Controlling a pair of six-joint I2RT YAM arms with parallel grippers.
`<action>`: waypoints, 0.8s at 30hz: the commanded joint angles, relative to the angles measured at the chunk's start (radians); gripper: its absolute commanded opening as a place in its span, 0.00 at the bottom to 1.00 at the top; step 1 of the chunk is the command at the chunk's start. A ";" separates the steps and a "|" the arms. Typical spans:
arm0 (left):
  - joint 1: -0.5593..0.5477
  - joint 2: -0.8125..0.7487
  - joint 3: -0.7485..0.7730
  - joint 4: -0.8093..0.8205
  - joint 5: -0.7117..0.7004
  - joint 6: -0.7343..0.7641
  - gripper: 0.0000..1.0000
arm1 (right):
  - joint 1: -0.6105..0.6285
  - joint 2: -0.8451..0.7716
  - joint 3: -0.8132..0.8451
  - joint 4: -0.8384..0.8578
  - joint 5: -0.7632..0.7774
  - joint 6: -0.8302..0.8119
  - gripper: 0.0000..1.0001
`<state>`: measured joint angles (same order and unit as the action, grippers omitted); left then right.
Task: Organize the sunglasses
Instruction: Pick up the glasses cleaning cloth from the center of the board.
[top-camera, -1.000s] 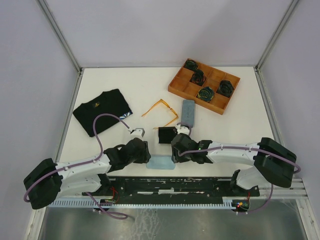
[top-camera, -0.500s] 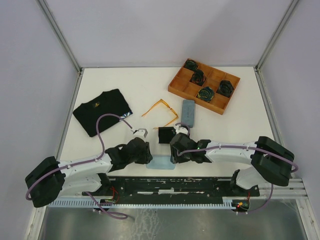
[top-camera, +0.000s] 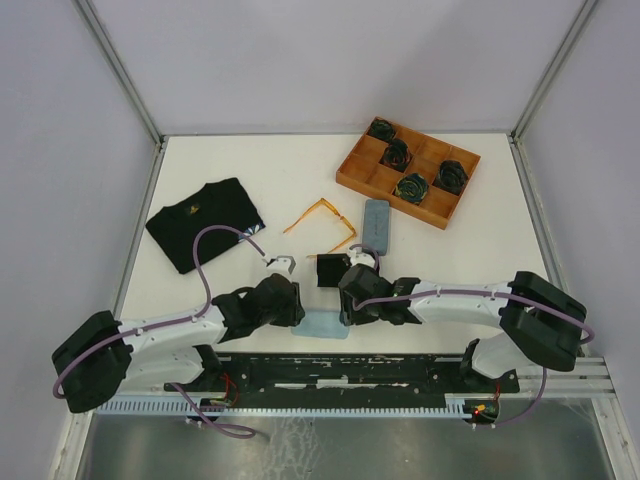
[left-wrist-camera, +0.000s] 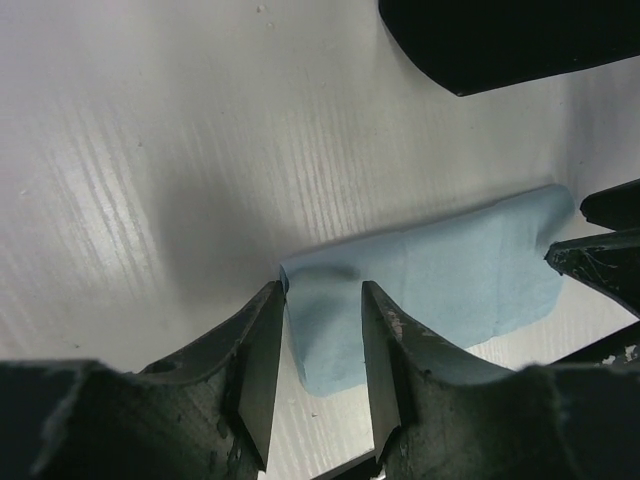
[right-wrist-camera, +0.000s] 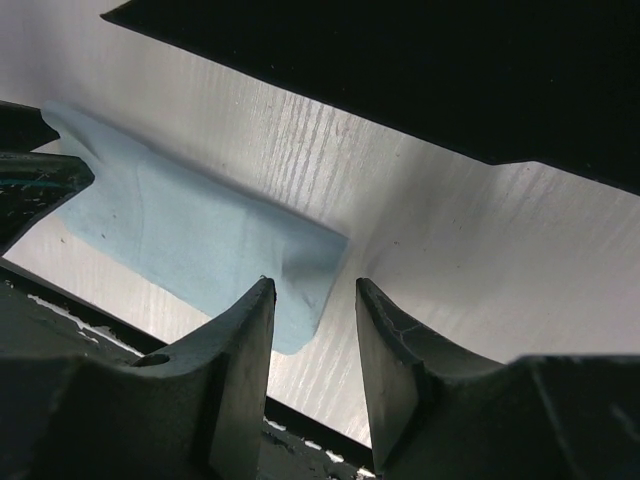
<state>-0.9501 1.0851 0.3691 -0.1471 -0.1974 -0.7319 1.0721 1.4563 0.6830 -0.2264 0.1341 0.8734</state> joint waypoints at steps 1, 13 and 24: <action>0.003 -0.033 0.035 -0.060 -0.069 0.028 0.46 | -0.003 0.005 0.042 0.013 0.006 -0.007 0.46; 0.002 -0.003 0.043 -0.040 -0.059 0.034 0.49 | -0.002 0.011 0.046 0.014 0.002 -0.010 0.46; 0.003 -0.100 0.053 -0.087 -0.104 0.042 0.53 | -0.002 0.009 0.042 0.013 0.005 -0.010 0.46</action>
<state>-0.9501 0.9928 0.3866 -0.2138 -0.2451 -0.7315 1.0721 1.4677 0.6903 -0.2264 0.1322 0.8734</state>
